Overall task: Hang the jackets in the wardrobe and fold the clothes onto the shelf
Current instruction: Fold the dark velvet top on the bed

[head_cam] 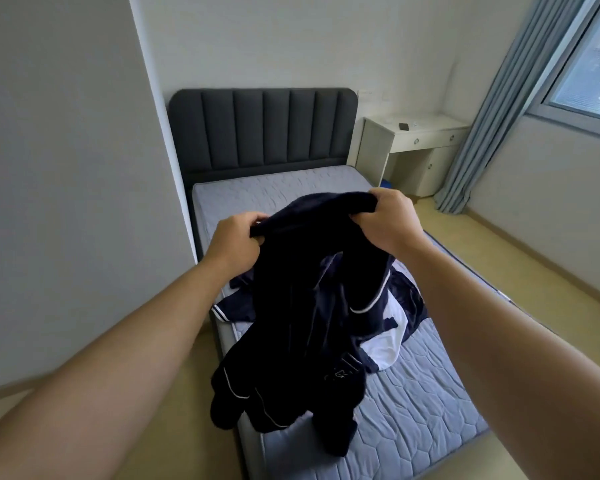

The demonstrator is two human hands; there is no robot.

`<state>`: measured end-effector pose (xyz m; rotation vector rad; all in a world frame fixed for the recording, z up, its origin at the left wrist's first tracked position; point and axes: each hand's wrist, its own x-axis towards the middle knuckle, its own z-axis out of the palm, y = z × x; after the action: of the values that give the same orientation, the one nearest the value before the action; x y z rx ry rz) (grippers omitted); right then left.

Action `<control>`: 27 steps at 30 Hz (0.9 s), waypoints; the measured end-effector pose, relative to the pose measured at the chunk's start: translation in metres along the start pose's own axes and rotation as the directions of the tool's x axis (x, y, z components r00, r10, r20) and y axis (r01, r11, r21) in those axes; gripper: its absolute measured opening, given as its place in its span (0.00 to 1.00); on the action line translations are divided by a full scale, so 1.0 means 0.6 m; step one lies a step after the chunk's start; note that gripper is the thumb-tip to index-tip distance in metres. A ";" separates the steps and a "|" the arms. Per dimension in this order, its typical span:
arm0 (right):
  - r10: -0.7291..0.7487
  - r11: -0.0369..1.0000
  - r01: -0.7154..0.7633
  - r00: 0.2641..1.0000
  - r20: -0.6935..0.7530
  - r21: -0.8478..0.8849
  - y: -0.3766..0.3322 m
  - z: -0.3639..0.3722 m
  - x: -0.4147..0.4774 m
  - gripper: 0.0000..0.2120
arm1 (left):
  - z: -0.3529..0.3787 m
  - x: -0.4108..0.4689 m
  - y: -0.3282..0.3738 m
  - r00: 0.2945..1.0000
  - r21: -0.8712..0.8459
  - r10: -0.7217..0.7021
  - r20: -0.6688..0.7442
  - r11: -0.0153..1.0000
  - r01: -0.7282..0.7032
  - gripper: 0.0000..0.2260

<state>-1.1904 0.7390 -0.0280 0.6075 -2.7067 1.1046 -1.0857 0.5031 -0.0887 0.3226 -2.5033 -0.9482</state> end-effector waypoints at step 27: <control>0.086 0.983 -0.086 0.996 0.007 0.164 -0.036 0.035 0.020 0.05 | -0.022 0.021 -0.012 0.975 -0.322 -0.174 0.137 0.923 0.210 0.26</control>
<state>-1.1921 0.7068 -0.0260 0.5173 -2.6826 1.3587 -1.0898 0.4858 -0.0807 0.4228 -2.3742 -1.4829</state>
